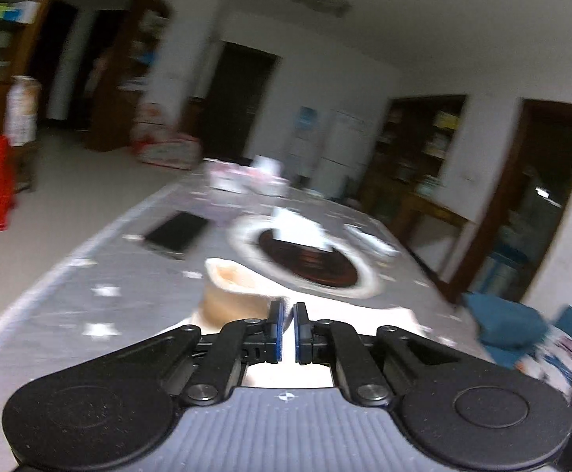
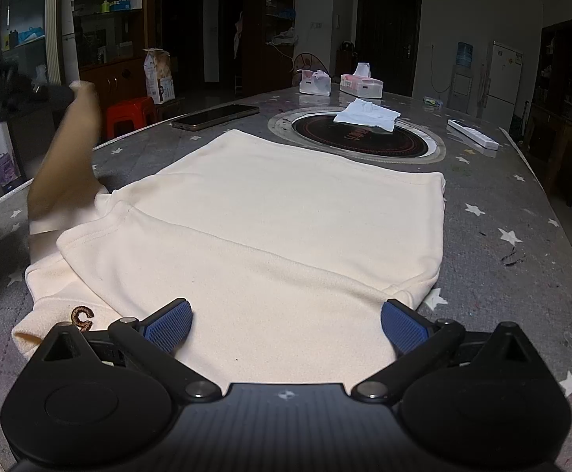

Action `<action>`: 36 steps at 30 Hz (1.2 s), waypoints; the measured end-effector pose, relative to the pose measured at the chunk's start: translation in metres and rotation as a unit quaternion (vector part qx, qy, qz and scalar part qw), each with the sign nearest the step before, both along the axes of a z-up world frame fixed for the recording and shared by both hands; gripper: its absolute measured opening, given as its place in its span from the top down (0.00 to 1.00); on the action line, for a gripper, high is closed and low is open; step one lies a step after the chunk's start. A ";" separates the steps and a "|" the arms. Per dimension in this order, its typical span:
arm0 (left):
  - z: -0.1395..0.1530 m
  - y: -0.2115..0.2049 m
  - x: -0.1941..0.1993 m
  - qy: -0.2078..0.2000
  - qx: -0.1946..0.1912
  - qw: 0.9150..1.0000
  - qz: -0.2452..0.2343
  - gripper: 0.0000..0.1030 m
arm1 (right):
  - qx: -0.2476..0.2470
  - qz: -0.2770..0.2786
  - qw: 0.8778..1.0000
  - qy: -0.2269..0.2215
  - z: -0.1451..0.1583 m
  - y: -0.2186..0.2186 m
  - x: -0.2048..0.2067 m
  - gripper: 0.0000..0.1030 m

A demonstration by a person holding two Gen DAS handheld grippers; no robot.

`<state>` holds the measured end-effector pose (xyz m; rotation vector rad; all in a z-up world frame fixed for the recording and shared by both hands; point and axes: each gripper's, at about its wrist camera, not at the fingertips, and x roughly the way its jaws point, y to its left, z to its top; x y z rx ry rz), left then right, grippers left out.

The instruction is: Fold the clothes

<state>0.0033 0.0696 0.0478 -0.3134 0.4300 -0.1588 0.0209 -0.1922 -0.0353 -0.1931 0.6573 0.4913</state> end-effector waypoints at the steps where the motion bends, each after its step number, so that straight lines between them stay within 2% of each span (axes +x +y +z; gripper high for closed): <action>1: 0.005 -0.010 0.000 -0.006 -0.001 1.000 -0.017 0.95 | 0.000 0.000 1.000 0.000 0.000 0.000 0.000 0.00; 10: 0.006 -0.096 0.016 -0.001 0.004 0.990 -0.144 0.97 | 0.000 0.000 1.000 0.000 0.000 0.000 0.001 0.00; 14: -0.003 -0.107 0.018 0.008 0.024 0.988 -0.154 0.95 | 0.001 0.000 1.000 0.000 0.000 -0.001 0.001 0.00; 19: -0.011 -0.085 0.008 0.012 0.051 0.991 -0.125 0.92 | -0.001 0.000 1.000 0.000 0.000 0.000 0.001 0.00; 22: -0.015 -0.072 0.002 0.014 0.067 0.992 -0.108 0.81 | -0.003 0.000 1.000 -0.001 -0.001 0.000 0.001 0.00; 24: -0.019 -0.063 -0.002 0.016 0.078 0.992 -0.096 0.68 | -0.003 0.000 1.000 -0.002 0.000 0.001 0.001 0.00; 26: -0.022 -0.054 -0.007 0.017 0.088 0.992 -0.084 0.65 | -0.005 0.000 1.000 -0.004 0.002 0.001 0.001 0.00; 29: -0.026 -0.038 -0.014 0.017 0.102 0.993 -0.062 0.53 | -0.010 -0.002 1.000 -0.010 0.008 0.002 -0.001 0.00; 33: -0.033 -0.014 -0.023 0.022 0.112 0.993 -0.030 0.50 | 0.007 0.011 1.000 -0.023 0.025 0.004 -0.006 0.00; 36: -0.040 0.001 -0.025 0.032 0.107 0.994 -0.006 0.49 | 0.031 0.036 0.999 -0.011 0.035 0.013 -0.006 0.04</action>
